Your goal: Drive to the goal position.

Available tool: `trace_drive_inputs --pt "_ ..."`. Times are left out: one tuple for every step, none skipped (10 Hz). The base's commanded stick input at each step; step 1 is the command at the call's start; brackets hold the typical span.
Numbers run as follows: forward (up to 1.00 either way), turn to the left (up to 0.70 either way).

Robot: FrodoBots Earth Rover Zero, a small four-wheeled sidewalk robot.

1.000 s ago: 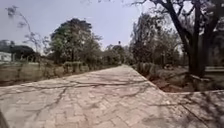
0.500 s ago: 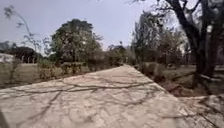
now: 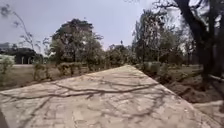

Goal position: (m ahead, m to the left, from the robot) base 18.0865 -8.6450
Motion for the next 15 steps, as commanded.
trace_drive_inputs --pt "0.70 0.00" --pt "0.70 0.00" --pt "0.70 0.00" --pt "0.70 0.00" --pt "0.70 0.00" --pt "0.70 0.00" --pt "0.70 0.00" --pt "0.70 0.00" --pt "0.70 0.00" --pt "0.70 0.00" --pt "0.70 0.00" --pt "0.70 0.00" --pt "0.70 0.00" --pt "0.70 0.00" --pt "0.70 0.00"
